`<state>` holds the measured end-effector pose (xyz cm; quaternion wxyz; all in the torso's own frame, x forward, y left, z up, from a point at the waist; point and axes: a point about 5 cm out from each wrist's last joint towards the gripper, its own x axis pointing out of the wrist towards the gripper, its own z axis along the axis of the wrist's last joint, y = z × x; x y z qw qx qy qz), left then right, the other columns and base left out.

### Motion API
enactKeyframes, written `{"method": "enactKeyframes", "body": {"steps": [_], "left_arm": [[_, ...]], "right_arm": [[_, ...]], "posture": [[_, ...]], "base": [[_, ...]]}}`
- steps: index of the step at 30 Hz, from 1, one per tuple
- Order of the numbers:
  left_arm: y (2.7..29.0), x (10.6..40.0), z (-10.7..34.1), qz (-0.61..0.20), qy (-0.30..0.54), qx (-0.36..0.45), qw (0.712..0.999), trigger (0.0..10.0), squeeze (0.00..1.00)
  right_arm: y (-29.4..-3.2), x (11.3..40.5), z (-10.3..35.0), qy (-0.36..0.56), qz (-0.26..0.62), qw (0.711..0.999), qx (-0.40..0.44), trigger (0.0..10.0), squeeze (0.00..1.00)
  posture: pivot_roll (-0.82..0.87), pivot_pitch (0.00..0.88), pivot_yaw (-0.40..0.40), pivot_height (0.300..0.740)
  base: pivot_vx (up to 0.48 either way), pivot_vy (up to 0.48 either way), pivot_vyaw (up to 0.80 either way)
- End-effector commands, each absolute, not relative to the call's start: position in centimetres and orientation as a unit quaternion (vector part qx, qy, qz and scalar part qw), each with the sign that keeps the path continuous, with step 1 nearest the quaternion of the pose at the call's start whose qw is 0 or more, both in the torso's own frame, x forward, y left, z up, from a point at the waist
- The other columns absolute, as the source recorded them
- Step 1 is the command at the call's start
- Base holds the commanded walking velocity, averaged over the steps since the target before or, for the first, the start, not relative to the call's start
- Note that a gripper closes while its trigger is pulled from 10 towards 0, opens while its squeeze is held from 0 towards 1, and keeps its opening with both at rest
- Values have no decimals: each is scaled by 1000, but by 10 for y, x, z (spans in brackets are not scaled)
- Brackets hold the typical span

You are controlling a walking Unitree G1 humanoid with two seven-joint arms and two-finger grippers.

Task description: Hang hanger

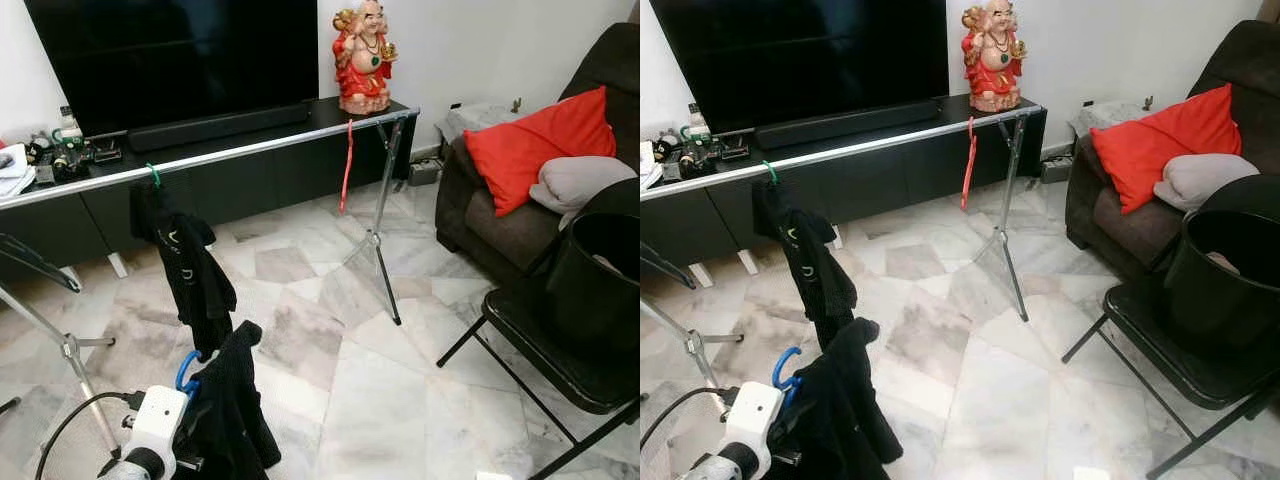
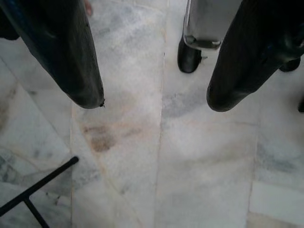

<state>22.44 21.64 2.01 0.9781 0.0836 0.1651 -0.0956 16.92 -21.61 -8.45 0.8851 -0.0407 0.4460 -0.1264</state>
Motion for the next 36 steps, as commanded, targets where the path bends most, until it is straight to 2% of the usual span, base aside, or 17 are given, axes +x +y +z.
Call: {"method": "enactKeyframes", "body": {"steps": [1, 14, 36], "left_arm": [[213, 232, 31, -100, 143, 94, 980, 10000, 0], [212, 231, 31, -102, 148, 92, 979, 10000, 0], [204, 232, 29, -111, 153, 88, 978, 10000, 0]], "right_arm": [[-213, 173, -83, 439, -127, 889, -33, 10000, 0], [-209, 170, -86, 445, -121, 887, -39, 10000, 0], [-206, 174, -84, 446, -107, 887, -57, 10000, 0]], "posture": [[61, 3, 41, 740], [57, 7, 47, 740], [65, 0, 42, 740]], "base": [[0, 0, 0], [226, 0, 0], [324, 0, 0]]}}
